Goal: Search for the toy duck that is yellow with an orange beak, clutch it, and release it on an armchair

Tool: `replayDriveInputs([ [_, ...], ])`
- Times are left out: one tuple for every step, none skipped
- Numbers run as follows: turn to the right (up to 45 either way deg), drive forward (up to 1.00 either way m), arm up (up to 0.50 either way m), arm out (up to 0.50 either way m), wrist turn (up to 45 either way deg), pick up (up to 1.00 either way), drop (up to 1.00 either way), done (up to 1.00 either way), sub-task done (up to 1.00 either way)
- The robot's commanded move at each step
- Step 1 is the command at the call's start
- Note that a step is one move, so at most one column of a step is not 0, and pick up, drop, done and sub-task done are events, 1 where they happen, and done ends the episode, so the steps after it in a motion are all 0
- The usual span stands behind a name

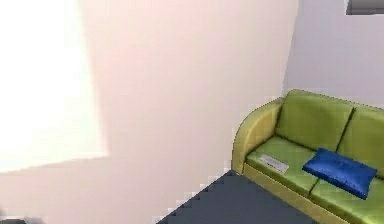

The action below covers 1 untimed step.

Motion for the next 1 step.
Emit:
replayDriveInputs([
  [0.0, 0.15, 0.0, 0.0, 0.0, 0.0, 0.0, 0.0, 0.0],
])
